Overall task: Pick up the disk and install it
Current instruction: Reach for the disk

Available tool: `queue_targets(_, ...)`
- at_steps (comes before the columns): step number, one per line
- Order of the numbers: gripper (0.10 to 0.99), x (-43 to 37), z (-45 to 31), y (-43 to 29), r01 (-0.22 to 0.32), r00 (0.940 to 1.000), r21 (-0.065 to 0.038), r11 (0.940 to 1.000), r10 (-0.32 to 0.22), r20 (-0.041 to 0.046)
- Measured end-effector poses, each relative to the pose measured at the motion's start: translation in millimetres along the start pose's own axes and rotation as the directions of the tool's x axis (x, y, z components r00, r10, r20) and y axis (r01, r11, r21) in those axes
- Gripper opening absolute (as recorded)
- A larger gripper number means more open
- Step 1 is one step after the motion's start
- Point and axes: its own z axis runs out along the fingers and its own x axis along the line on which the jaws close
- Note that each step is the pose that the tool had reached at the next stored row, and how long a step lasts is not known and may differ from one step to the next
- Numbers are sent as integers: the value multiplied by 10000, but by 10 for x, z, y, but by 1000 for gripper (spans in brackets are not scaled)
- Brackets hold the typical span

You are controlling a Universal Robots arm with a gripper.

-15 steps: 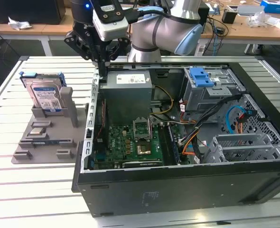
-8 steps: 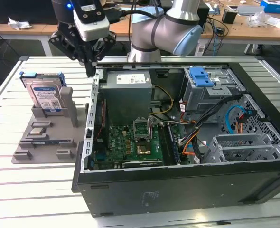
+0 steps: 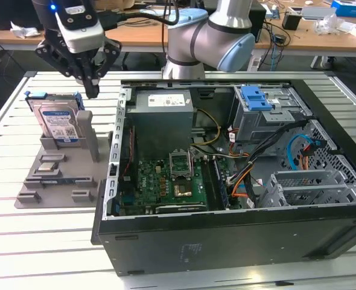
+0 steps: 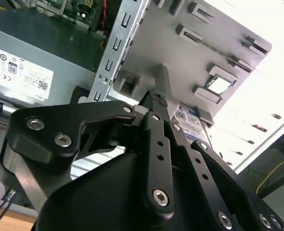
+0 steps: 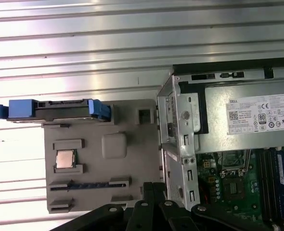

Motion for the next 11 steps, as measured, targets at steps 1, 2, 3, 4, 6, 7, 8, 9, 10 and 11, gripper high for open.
queue_targets(1, 106, 45, -1, -3, 0, 10000, 0, 10000, 0, -1)
queue_targets(2, 106, 72, -1, -5, 1, 10000, 0, 10000, -1, 0)
queue_targets(3, 106, 91, -1, -7, 0, 10000, 0, 10000, 0, 0)
queue_targets(4, 106, 112, -1, -8, 0, 10000, 0, 10000, 0, 0)
queue_targets(6, 106, 162, -2, -12, 0, 10000, 0, 10000, 0, 0)
queue_targets(7, 106, 183, -2, -14, -1, 10000, 0, 10000, 1, 0)
queue_targets(8, 106, 208, -3, -16, 0, 10000, -1, 10000, 0, 0)
queue_targets(9, 106, 226, -3, -17, 0, 10000, -1, 10000, 0, 0)
queue_targets(10, 106, 250, -3, -19, 0, 10000, 0, 10000, 0, 0)
queue_targets(11, 106, 265, -4, -20, 0, 10000, 0, 10000, 0, 0)
